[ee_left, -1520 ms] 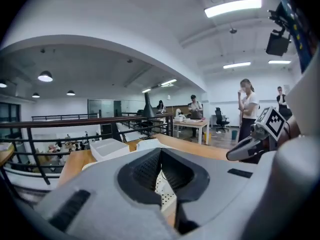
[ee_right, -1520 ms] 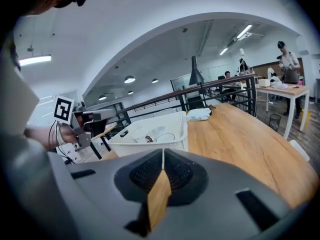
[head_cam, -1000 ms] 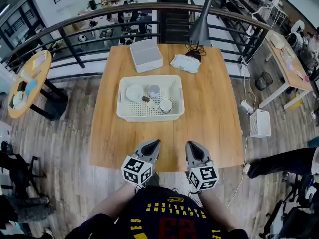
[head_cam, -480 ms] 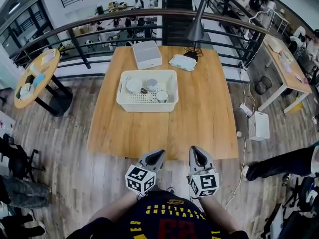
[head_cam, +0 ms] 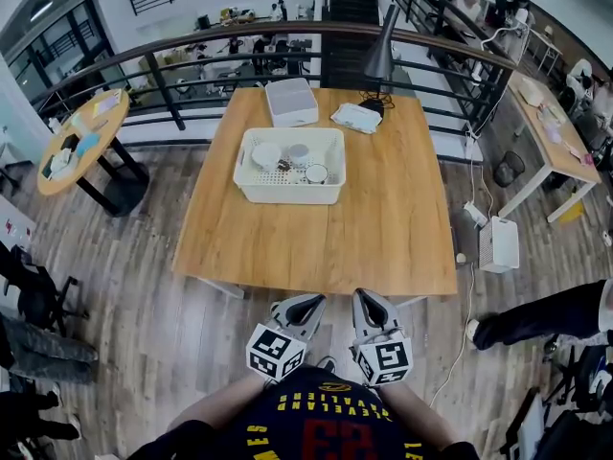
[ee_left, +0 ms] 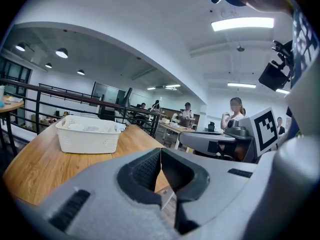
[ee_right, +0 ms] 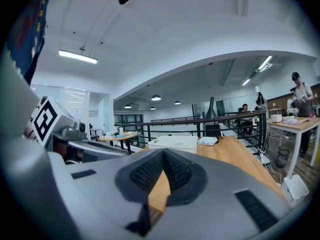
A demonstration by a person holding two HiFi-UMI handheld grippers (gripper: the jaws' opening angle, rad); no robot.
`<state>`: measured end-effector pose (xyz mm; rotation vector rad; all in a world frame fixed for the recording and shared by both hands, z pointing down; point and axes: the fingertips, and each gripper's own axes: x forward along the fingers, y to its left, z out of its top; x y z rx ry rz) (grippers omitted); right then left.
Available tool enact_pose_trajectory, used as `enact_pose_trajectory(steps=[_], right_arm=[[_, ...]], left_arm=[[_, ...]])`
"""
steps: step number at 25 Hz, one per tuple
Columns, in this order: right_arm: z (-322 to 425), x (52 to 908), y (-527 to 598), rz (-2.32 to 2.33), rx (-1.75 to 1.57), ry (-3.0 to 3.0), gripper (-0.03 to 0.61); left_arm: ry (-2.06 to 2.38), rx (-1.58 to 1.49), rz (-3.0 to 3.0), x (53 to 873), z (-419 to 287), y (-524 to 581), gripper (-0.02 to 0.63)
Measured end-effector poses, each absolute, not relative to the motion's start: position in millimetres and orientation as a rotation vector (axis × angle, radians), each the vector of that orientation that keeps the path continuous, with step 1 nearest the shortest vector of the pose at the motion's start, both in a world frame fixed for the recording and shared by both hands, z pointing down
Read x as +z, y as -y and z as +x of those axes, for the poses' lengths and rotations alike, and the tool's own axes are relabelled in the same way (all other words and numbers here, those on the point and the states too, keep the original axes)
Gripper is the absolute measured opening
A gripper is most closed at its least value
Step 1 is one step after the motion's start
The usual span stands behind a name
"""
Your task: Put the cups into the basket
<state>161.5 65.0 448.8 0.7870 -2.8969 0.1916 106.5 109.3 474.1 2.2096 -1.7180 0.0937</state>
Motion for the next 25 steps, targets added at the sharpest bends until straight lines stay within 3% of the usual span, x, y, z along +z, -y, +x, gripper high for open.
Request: enact_pose_trajectory(steps=[14,25], right_arm=[[142.0,453.3,-98.5,0.753,0.206,2.885,0.014],[169.0,458.7,-103.4,0.718,0.252,2.87,0.014]], left_arm=[[1.762,0.057,2.178,474.2,84.4,-150.4,0.012],[1.72,0.084,2.15,488.3,117.4,-149.5,0.012]])
